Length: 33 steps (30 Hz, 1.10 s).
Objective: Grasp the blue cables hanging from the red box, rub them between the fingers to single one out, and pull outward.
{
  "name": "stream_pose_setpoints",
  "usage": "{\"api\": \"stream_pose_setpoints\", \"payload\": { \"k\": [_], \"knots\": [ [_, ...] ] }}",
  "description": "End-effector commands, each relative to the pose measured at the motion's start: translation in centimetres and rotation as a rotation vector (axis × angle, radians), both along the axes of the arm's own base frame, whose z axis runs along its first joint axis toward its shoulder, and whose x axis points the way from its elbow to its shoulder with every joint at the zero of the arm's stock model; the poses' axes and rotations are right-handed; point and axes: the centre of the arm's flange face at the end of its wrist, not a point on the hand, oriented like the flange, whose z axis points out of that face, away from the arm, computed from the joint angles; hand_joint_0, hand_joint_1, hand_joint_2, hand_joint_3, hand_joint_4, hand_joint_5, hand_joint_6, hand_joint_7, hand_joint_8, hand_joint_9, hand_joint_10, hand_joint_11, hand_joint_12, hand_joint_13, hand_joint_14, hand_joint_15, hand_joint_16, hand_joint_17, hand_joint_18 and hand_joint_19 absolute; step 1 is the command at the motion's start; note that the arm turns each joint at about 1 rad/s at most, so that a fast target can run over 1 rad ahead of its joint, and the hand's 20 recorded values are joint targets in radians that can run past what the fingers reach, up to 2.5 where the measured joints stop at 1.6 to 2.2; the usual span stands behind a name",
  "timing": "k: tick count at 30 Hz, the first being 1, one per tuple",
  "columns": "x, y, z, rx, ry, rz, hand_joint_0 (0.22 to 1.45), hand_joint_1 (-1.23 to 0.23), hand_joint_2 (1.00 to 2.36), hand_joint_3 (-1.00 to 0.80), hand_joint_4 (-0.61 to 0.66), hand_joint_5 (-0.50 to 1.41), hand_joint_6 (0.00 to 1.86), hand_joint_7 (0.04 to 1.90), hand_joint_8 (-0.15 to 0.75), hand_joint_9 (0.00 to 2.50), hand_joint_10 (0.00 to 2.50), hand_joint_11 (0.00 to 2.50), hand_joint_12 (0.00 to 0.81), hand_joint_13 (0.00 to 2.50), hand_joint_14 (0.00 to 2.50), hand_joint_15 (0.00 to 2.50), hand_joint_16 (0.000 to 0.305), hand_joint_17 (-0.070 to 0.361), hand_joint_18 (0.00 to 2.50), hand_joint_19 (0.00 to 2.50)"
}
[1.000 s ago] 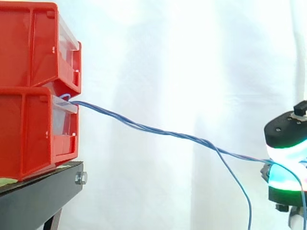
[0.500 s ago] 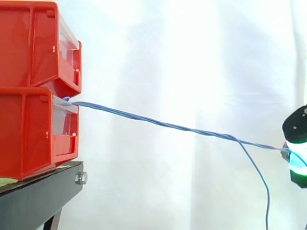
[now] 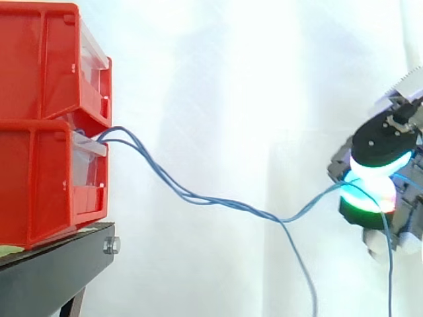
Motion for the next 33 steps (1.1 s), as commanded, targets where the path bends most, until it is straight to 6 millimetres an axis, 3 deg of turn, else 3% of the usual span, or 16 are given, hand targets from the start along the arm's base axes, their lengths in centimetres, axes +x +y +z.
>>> {"api": "stream_pose_setpoints", "payload": {
  "k": [1, 4, 6, 12, 21, 33],
  "knots": [
    [3.8, 1.1, 1.1, -0.724, -0.006, 0.379, 0.60, -0.81, 1.02, 0.00, -0.03, -0.09, 0.87, 1.19, 0.278, 0.94, 0.01, 0.31, 0.387, 0.67, 0.01, 0.35, 0.051, 0.116, 0.66, 0.43],
    [5.0, 2.1, 1.4, -0.843, -0.078, 0.465, 0.60, -0.81, 1.02, 0.00, -0.03, -0.09, 0.87, 1.19, 0.277, 0.94, 0.01, 0.31, 0.387, 0.67, 0.01, 0.36, 0.051, 0.116, 0.66, 0.44],
    [5.4, 2.9, 0.5, -0.906, -0.114, 0.526, 0.60, -0.81, 1.02, 0.00, -0.02, -0.09, 0.87, 1.19, 0.279, 0.94, 0.01, 0.33, 0.386, 0.67, 0.01, 0.37, 0.051, 0.116, 0.66, 0.44],
    [6.1, 3.2, -0.2, -0.934, -0.198, 0.538, 0.60, -0.81, 1.02, 0.00, -0.03, -0.09, 0.87, 1.18, 0.278, 0.96, 0.01, 0.33, 0.387, 0.68, 0.02, 0.38, 0.052, 0.116, 0.66, 0.45],
    [6.1, 3.7, -0.1, -0.647, -0.281, 0.467, 0.60, -0.81, 1.02, 0.00, -0.02, -0.09, 0.87, 1.18, 0.285, 0.98, 0.01, 0.36, 0.392, 0.69, 0.02, 0.38, 0.052, 0.117, 0.67, 0.45],
    [5.5, 3.3, -2.4, -0.366, -0.313, 0.401, 0.60, -0.81, 1.02, -0.01, -0.01, -0.09, 0.87, 1.17, 0.289, 1.00, 0.02, 0.38, 0.395, 0.70, 0.02, 0.39, 0.053, 0.118, 0.67, 0.46]
  ]
}}
